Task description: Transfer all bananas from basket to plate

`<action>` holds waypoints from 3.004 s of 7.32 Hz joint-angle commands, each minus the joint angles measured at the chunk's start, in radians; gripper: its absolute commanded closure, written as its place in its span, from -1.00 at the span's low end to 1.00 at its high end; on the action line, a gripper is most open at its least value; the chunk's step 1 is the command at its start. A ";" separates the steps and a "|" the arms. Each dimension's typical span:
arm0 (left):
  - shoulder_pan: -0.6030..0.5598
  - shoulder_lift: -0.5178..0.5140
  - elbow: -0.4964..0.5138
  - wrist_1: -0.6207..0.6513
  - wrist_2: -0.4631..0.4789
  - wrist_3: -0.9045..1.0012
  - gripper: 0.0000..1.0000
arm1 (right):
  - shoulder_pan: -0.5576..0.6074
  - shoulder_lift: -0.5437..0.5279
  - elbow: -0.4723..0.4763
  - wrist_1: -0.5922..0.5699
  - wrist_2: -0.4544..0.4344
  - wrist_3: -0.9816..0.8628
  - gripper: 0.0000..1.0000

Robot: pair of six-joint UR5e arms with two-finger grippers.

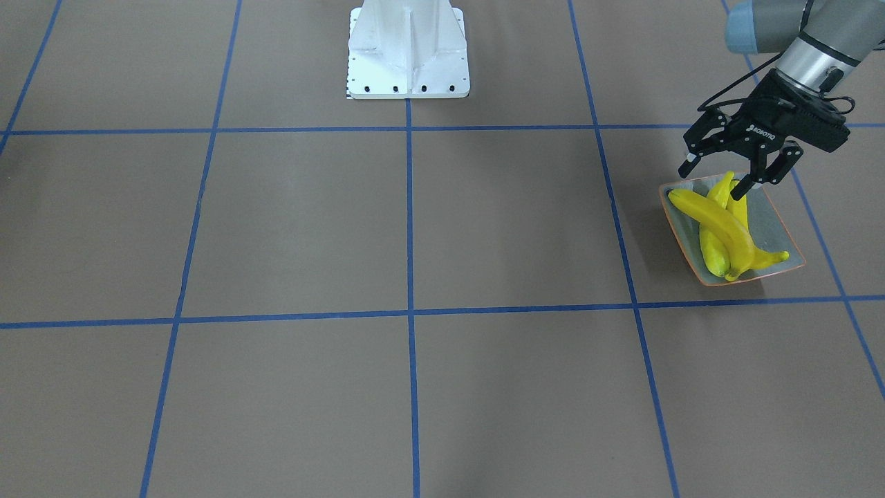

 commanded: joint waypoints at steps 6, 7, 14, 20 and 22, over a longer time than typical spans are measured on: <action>-0.001 0.001 -0.001 0.000 0.000 -0.003 -0.99 | 0.163 -0.006 0.351 -0.187 -0.040 0.091 1.00; -0.001 0.000 -0.003 -0.002 0.000 -0.009 -0.99 | 0.162 -0.002 0.403 -0.187 -0.091 0.233 1.00; 0.005 -0.105 -0.004 0.000 -0.003 -0.142 -1.00 | -0.213 0.081 0.662 -0.189 -0.255 1.194 1.00; 0.182 -0.470 0.016 0.011 0.096 -0.642 -1.00 | -0.511 0.159 1.116 -0.444 -0.243 1.601 1.00; 0.215 -0.526 0.017 0.012 0.100 -0.721 -1.00 | -0.632 0.250 1.160 -0.520 -0.244 1.592 1.00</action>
